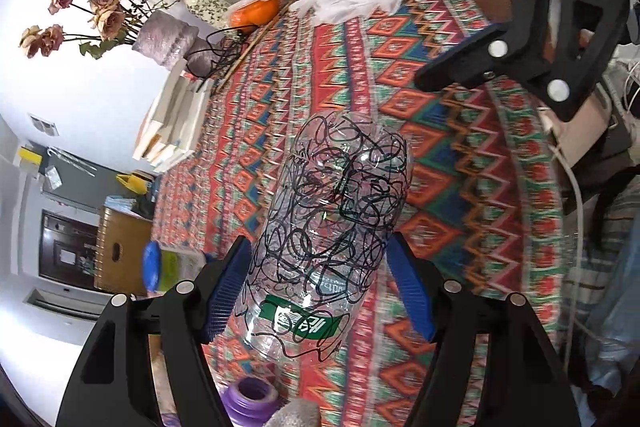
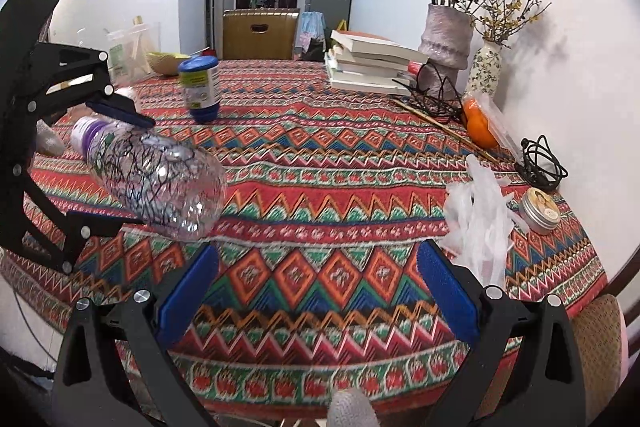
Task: Flip cup upright
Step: 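Lift the cup with the left gripper and carry it toward the right tool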
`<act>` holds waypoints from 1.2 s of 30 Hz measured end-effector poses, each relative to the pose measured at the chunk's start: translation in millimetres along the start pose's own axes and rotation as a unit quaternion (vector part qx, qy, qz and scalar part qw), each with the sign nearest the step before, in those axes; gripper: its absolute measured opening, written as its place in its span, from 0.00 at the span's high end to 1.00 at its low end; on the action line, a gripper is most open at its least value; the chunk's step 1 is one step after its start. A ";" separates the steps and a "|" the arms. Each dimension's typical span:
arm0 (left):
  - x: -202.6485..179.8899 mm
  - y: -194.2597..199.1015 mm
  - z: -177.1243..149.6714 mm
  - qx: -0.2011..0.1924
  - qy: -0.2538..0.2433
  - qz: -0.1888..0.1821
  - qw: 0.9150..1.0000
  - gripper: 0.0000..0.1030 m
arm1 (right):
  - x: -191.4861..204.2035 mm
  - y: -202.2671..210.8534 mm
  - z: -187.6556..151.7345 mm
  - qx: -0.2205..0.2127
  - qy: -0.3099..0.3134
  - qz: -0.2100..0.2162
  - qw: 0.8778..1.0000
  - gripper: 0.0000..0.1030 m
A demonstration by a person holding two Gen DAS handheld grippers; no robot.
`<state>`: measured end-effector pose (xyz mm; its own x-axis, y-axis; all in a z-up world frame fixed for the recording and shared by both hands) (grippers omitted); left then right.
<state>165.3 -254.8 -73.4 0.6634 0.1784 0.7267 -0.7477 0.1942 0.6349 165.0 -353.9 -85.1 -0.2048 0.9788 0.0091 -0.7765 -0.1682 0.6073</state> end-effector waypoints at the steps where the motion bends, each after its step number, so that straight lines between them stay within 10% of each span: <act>1: -4.4 3.2 -1.0 0.000 0.002 -0.005 1.000 0.34 | 1.7 2.5 -2.7 0.002 0.003 0.000 1.000 0.07; 13: -40.4 -4.3 -20.6 0.029 -0.003 -0.026 0.999 0.27 | 13.9 3.8 -21.0 0.023 -0.004 0.011 1.000 0.07; 18: -26.9 4.4 -22.4 0.020 0.033 -0.019 0.999 0.07 | 19.5 5.0 -21.5 0.027 -0.001 0.016 1.000 0.07; 25: -8.2 30.2 -28.3 -0.002 0.109 -0.016 0.994 0.07 | 26.6 8.3 -20.5 0.029 0.004 0.025 0.999 0.07; 30: 0.7 52.3 -39.2 -0.022 0.191 -0.004 0.981 0.07 | 32.4 11.0 -19.2 0.028 0.011 0.031 0.999 0.07; 36: 9.8 71.1 -62.7 -0.027 0.321 0.009 0.947 0.07 | 44.3 14.5 -18.4 0.031 0.034 0.040 0.998 0.07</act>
<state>120.3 -178.8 -37.6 0.5434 0.7284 0.4173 -0.7681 0.2307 0.5974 133.7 -315.1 -90.5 -0.3053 0.9522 0.0070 -0.7185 -0.2352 0.6546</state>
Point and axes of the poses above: each gripper's, at about its wrist camera, not at the fingertips, and y roughly against the way its jaws point, x to its left, z to its top, the point moved 4 cm from there along -y, roughly the way its jaws point, and after that the axes turned 9 degrees about z, right-handed, at the moved point
